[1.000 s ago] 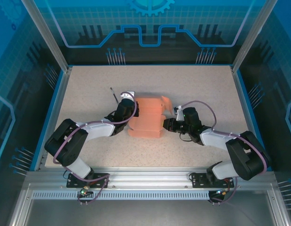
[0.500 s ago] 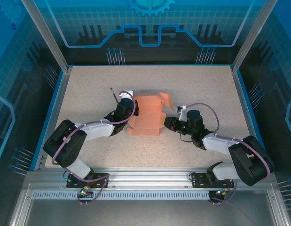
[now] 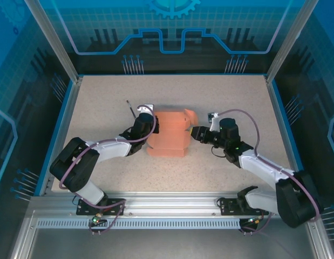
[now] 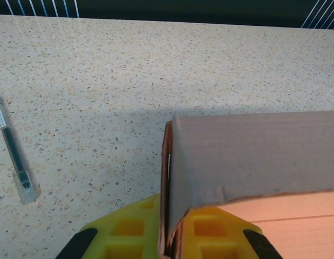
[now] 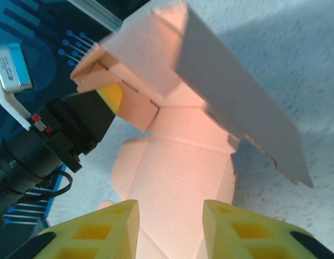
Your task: Fold the paper box
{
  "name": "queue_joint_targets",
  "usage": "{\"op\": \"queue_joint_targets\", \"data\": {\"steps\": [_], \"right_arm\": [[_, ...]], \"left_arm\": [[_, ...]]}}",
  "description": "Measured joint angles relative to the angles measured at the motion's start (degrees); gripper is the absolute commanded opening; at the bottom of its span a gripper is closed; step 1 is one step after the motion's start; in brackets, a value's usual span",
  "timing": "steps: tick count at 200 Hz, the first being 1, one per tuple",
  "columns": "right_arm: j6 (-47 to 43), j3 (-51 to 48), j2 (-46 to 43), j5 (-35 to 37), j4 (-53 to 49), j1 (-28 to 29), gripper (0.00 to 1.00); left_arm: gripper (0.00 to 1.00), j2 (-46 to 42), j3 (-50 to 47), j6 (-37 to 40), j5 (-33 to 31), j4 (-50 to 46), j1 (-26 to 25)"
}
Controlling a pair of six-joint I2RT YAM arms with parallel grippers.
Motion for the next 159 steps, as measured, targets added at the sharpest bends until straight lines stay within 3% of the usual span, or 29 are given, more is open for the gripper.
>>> {"op": "queue_joint_targets", "data": {"steps": [57,99,129,159], "right_arm": [[-17.3,6.9,-5.7,7.6,-16.0,-4.1,0.46],[-24.5,14.8,4.2,10.3,-19.0,-7.1,0.43],[-26.8,16.4,11.4,6.8,-19.3,-6.9,0.43],[-28.0,16.5,13.2,3.8,-20.1,-5.3,0.46]], "left_arm": [[0.04,0.0,0.0,0.0,0.0,-0.7,0.0],[0.04,-0.1,0.0,0.0,0.0,-0.9,0.0],[0.04,-0.7,0.0,0.0,0.0,-1.0,0.0],[0.04,-1.1,0.0,0.0,0.0,-1.0,0.0]]}}
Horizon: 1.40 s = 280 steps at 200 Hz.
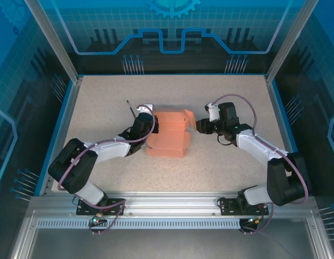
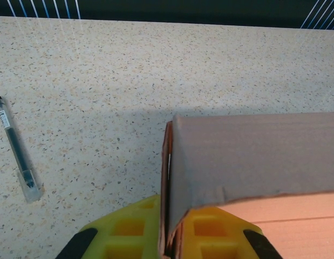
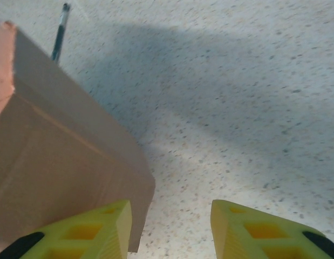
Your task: Fold the paper box
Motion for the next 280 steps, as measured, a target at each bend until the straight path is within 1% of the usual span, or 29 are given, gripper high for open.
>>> {"op": "queue_joint_targets", "data": {"steps": [33,87,131,204,280], "right_arm": [[-0.4,1.1,0.0,-1.9,-0.3,2.2,0.49],[-0.4,4.3,1.7,-3.1,-0.7,4.8,0.51],[-1.5,6.4,4.6,-4.5,-1.4,5.3,0.54],[-5.5,8.7,6.7,-7.4,-2.7,5.3,0.59],[-8.8,10.9,9.8,-9.7,-0.9,5.3,0.64]], "left_arm": [[0.04,0.0,0.0,0.0,0.3,0.0,0.0],[0.04,0.0,0.0,0.0,0.4,0.0,0.0],[0.04,0.0,0.0,0.0,0.3,0.0,0.1],[0.04,0.0,0.0,0.0,0.3,0.0,0.2],[0.04,-0.1,0.0,0.0,-0.7,0.0,0.6]]}}
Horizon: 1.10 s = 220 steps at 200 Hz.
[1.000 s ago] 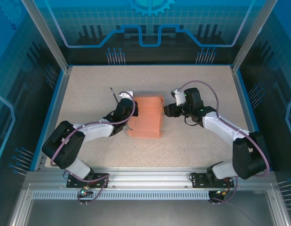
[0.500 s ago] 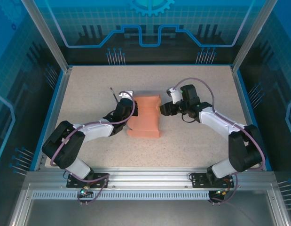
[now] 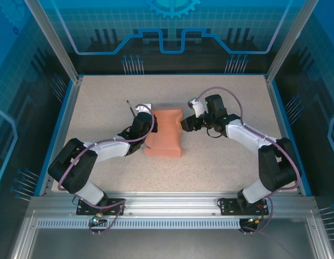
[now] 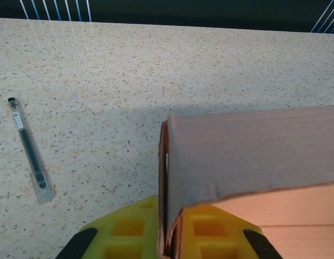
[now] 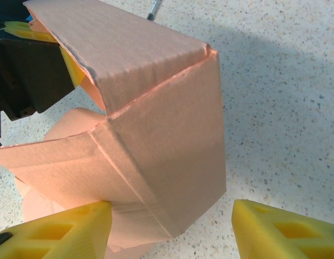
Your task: Fold the paper box
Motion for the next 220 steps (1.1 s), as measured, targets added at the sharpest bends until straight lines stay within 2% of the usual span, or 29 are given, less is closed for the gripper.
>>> {"op": "queue_joint_targets", "data": {"steps": [43,79,109,139,163,190,211,220], "right_arm": [[-1.9,1.6,1.0,-1.7,-0.1,-0.1,0.65],[1.3,3.5,0.1,3.6,-6.0,-1.9,0.66],[5.1,-2.4,-6.3,7.2,-10.1,-3.1,0.68],[9.9,-11.0,-14.8,6.5,-11.3,-3.1,0.72],[15.6,-17.1,-18.4,3.6,-8.2,-2.0,0.74],[22.4,-20.5,-16.5,0.1,-0.7,0.7,0.73],[27.7,-21.9,-12.8,-1.4,6.8,2.8,0.69],[29.7,-22.4,-11.3,-1.7,10.0,3.5,0.64]], "left_arm": [[0.04,-0.6,0.0,0.0,-0.5,0.0,0.3],[0.04,-0.8,0.0,0.0,-0.5,0.0,0.3],[0.04,-0.8,0.0,0.3,-0.3,-0.7,-0.1],[0.04,-0.8,0.0,0.4,-0.3,-1.3,-0.3],[0.04,-0.8,0.0,0.4,-0.3,-1.5,-0.3],[0.04,-0.8,0.0,0.5,0.0,-1.5,-0.3],[0.04,-0.8,0.0,0.5,0.0,-1.5,-0.3],[0.04,-0.8,0.0,0.5,0.1,-1.5,-0.3]]}}
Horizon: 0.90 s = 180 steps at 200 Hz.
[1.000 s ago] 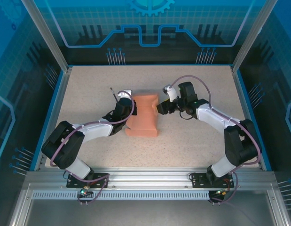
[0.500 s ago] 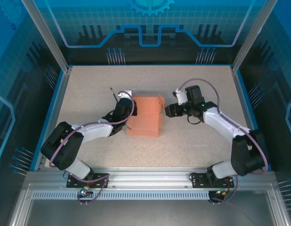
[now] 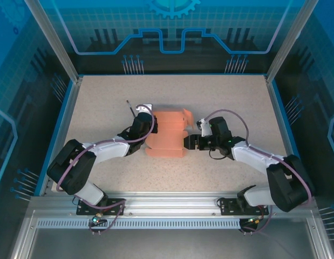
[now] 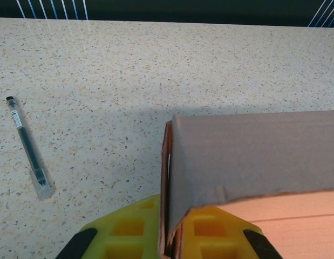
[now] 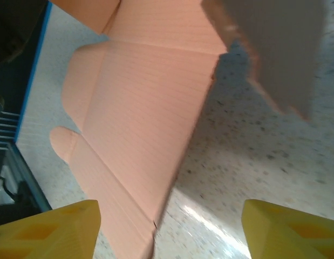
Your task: Fold the paper box
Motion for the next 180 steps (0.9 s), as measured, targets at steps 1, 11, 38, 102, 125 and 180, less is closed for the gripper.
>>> {"op": "queue_joint_targets", "data": {"steps": [1,11,38,102,125,180], "right_arm": [[0.5,-0.1,0.2,-0.1,0.6,0.1,0.64],[3.0,-1.0,1.7,-0.2,4.4,0.6,0.58],[9.8,-3.8,4.5,0.4,14.5,1.7,0.39],[20.8,-8.7,6.0,3.6,31.1,3.1,0.15],[23.3,-10.3,6.1,4.9,34.7,3.1,0.13],[27.3,-13.1,3.9,7.0,40.3,3.2,0.03]], "left_arm": [[0.04,0.0,0.0,0.0,0.0,0.0,0.0],[0.04,0.0,0.0,0.0,0.0,0.0,0.0],[0.04,-0.1,0.0,0.0,0.0,0.0,0.0],[0.04,-1.4,0.0,-0.2,-0.3,-0.2,0.1],[0.04,-1.9,0.0,-0.2,-0.3,-0.2,0.1],[0.04,-2.3,0.0,-0.7,-0.5,0.2,0.1]]}}
